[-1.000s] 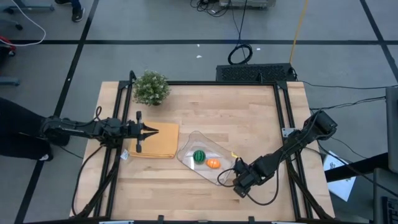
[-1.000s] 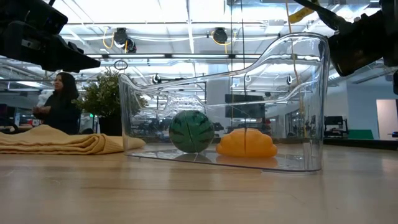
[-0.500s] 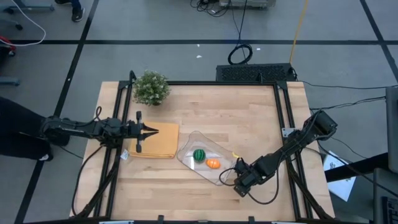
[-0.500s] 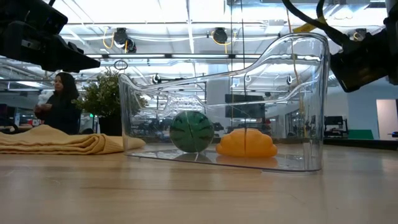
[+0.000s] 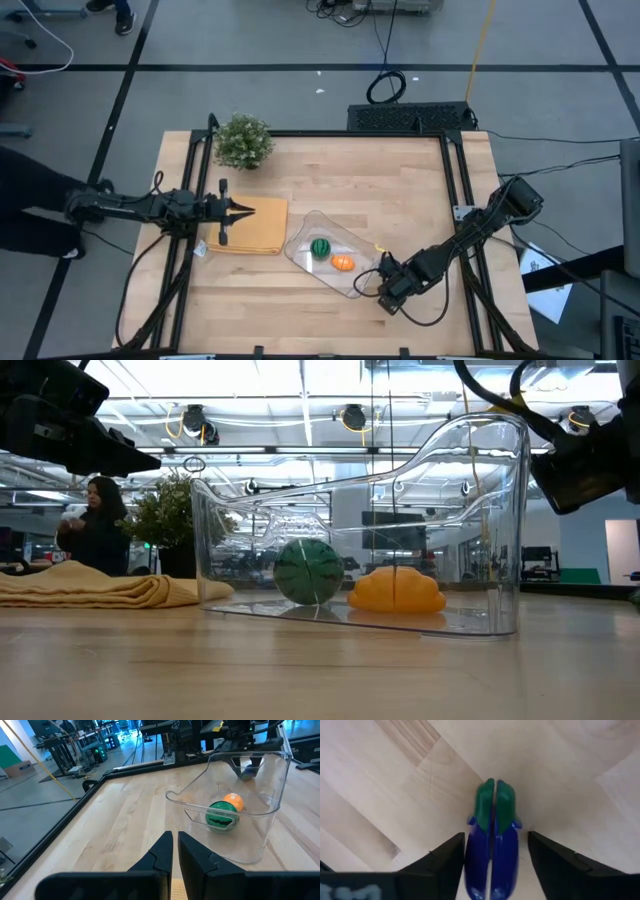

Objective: Pick and placing Produce into tupperware
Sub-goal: Put the purple eggplant into the transparent bin

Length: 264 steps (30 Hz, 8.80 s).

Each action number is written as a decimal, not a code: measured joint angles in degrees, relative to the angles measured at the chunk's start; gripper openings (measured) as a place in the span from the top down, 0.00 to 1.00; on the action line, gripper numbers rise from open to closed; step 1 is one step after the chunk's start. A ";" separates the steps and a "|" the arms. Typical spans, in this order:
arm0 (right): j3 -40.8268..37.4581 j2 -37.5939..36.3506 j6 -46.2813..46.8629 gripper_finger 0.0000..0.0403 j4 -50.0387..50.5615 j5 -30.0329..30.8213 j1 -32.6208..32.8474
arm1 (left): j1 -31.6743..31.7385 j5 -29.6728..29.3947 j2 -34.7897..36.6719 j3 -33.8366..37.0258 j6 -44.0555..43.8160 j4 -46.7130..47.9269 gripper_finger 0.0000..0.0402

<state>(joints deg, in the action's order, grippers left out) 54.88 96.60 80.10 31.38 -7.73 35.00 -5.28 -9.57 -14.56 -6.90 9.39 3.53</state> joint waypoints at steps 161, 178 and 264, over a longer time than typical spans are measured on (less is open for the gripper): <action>-0.03 -33.14 -69.54 0.64 -23.24 16.81 -1.66 | -0.02 -1.08 -0.01 0.00 -0.44 0.98 0.92; -0.03 -37.92 -78.28 0.64 -25.53 20.78 -1.70 | -0.01 -1.47 -0.01 -0.01 -0.43 0.96 0.92; -45.57 -81.99 -80.81 0.64 -53.19 20.87 -20.04 | -0.02 -4.06 -0.01 0.00 -0.39 0.70 0.92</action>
<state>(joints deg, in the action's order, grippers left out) 9.30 14.61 -0.71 -21.82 13.15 14.96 -5.30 -13.63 -14.57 -6.90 8.99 4.23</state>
